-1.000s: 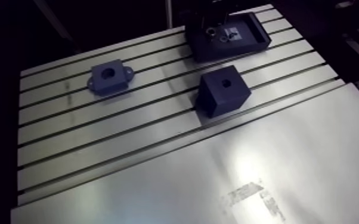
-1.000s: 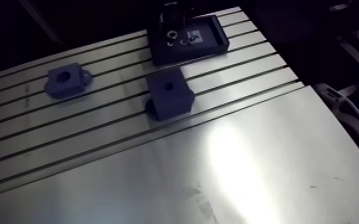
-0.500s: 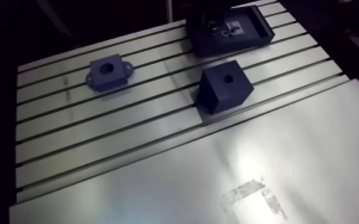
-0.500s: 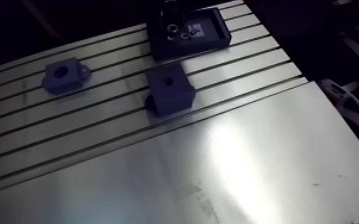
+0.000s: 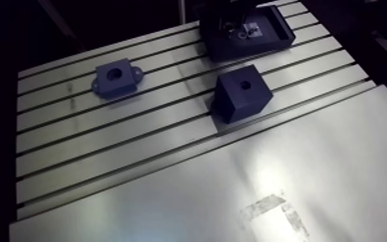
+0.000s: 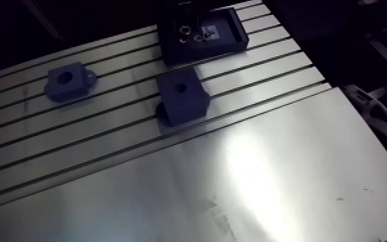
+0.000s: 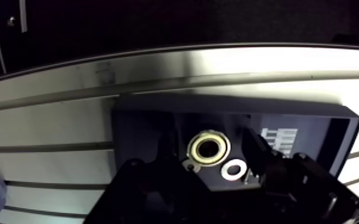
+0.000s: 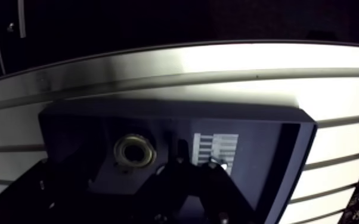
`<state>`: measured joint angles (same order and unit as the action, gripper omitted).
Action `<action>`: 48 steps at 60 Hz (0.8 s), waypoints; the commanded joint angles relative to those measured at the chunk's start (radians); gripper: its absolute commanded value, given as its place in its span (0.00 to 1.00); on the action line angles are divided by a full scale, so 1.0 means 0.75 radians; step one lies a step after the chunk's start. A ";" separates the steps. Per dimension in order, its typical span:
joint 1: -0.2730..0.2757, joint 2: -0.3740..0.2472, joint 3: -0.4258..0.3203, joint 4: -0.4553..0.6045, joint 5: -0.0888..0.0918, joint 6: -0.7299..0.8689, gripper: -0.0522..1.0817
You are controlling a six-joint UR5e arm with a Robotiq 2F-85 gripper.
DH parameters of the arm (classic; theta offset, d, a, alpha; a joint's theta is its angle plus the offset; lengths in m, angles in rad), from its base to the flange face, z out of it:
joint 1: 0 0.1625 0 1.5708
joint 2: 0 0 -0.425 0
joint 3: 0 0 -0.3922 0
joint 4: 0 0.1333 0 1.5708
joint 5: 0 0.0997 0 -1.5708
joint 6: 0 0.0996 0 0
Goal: Pick up the bearing and press it into the housing until flush.
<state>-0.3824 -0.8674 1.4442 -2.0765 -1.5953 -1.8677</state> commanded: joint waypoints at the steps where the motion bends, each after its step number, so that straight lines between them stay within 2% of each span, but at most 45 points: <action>1: 0.000 0.000 -0.002 0.000 0.001 0.000 0.37; 31: 0.007 -0.008 -0.012 0.014 -0.003 0.000 0.45; 48: 0.007 -0.008 -0.006 0.018 -0.005 0.000 0.46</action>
<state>-0.3776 -0.8729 1.4366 -2.0651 -1.5985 -1.8676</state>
